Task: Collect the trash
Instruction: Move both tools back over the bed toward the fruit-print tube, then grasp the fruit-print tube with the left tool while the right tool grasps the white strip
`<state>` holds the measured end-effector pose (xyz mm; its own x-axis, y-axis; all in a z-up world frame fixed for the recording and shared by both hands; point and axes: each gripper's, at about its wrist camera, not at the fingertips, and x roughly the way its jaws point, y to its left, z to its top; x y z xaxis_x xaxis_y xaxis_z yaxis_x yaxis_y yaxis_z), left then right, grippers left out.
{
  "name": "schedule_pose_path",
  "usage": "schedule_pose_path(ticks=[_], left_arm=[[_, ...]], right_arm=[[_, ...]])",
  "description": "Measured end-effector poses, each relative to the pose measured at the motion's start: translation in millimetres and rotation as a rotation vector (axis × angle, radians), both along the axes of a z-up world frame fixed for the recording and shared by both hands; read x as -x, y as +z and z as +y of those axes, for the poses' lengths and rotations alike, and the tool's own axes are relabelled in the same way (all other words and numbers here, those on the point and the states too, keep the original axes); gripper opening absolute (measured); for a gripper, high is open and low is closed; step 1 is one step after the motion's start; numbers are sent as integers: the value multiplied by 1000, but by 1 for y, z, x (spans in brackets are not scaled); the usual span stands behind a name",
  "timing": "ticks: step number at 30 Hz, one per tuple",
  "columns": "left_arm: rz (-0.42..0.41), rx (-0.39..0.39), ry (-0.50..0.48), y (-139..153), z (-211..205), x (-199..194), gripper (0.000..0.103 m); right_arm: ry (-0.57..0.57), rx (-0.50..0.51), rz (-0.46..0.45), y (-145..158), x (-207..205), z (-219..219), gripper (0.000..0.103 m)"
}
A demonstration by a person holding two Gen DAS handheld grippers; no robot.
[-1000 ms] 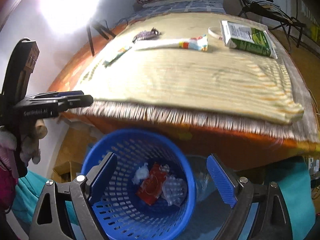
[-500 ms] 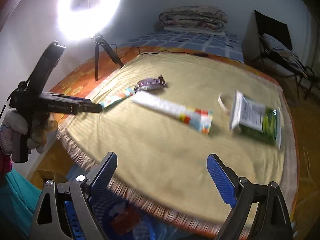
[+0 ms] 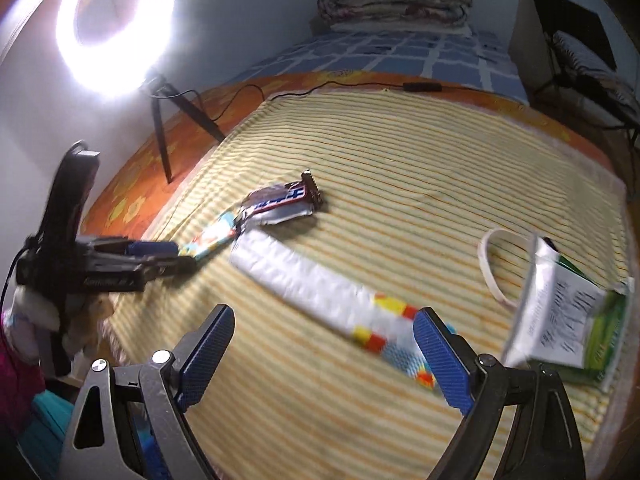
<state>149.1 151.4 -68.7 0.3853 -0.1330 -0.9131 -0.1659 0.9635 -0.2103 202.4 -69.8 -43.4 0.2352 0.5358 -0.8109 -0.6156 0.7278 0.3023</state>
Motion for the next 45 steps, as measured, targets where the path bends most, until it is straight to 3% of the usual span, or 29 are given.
schedule_pose_path(ticks=[5,9,13,20,24,27,29,30,32,36,45], left_arm=[[14,-58,-59,-3,-18,-2,51],[21,-136,-72,-5,-25,-1,39],[23,-118,-62,-4,-22,-1,21],[19,-72,-52,0,-12,8,22],[25,-79,-57,0,-14,0,23],[29,-58,-39,-1,-17,-12,24],[27,-45,-25,-1,-16,-20,24],[26,-42,-20,0,-16,-23,23],[24,-38,-9,0,-14,-23,9],[16,-42,-1,2,-10,-20,3],[-21,-30,9,16,-12,10,3]], right_arm=[[27,39,40,-18,-15,18,91],[53,54,96,-27,-16,23,85],[89,66,123,-26,-7,23,77],[97,153,26,-23,0,36,76],[59,171,26,-33,-7,43,72],[48,191,7,-36,-7,44,62],[40,206,-6,-34,-6,45,44],[40,204,-4,-33,-5,46,42],[50,185,9,-31,-3,42,31],[56,168,-1,-23,10,34,27],[4,79,3,-2,42,7,24]])
